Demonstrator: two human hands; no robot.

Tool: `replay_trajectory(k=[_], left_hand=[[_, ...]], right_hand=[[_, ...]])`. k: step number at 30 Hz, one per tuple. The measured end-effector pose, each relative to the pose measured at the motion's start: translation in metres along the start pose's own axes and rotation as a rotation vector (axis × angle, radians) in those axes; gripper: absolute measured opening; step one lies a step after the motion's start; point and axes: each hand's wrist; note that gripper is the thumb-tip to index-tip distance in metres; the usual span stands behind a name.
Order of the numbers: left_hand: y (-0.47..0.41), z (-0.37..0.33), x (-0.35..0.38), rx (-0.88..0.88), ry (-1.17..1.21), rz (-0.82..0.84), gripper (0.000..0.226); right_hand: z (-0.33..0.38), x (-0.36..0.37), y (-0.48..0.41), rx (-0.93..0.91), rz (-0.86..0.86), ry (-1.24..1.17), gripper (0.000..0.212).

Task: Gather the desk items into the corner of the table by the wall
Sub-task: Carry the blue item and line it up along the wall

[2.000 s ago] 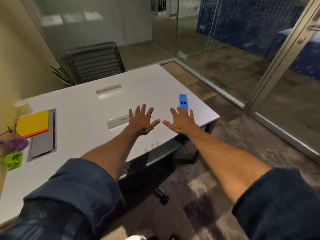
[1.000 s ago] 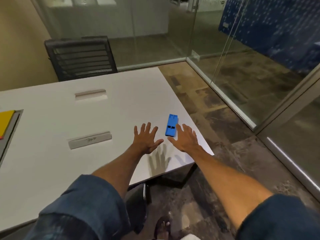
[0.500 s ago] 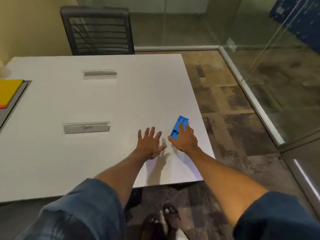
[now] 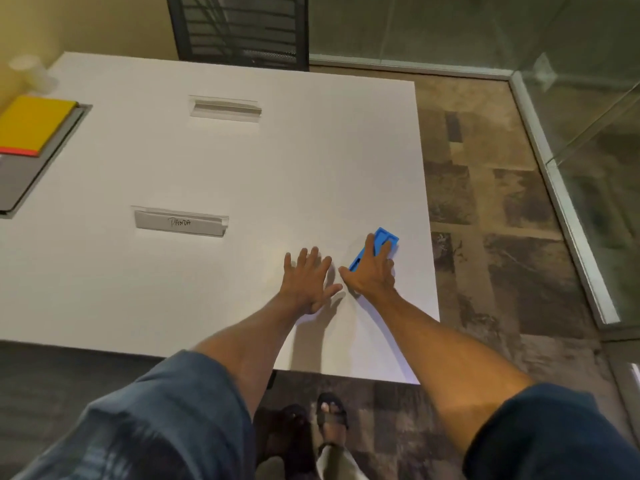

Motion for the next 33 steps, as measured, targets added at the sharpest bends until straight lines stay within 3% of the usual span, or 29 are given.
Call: replay_trajectory(k=[15,27,33], left_hand=[[0.03,0.0,-0.039,-0.156,0.057,-0.027,0.072],[0.153,0.069,-0.097,-0.446,0.041,-0.15,0.073],[0.244,0.113,-0.113,-0.637,0.052,-0.21,0.073]], right_hand=[[0.009,-0.026,0.022,-0.186,0.069,0.054,0.104],[0.131,-0.036,0.111,-0.589,0.033,0.189,0.097],[0.206,-0.012,0.189,-0.856,0.028,0.223,0.082]])
Point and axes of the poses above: each hand's wrist, its own y-axis away from the middle knuckle, its own x-axis out of the palm, z = x × y, and after that the axes turned 12 degrees about x, right-handed
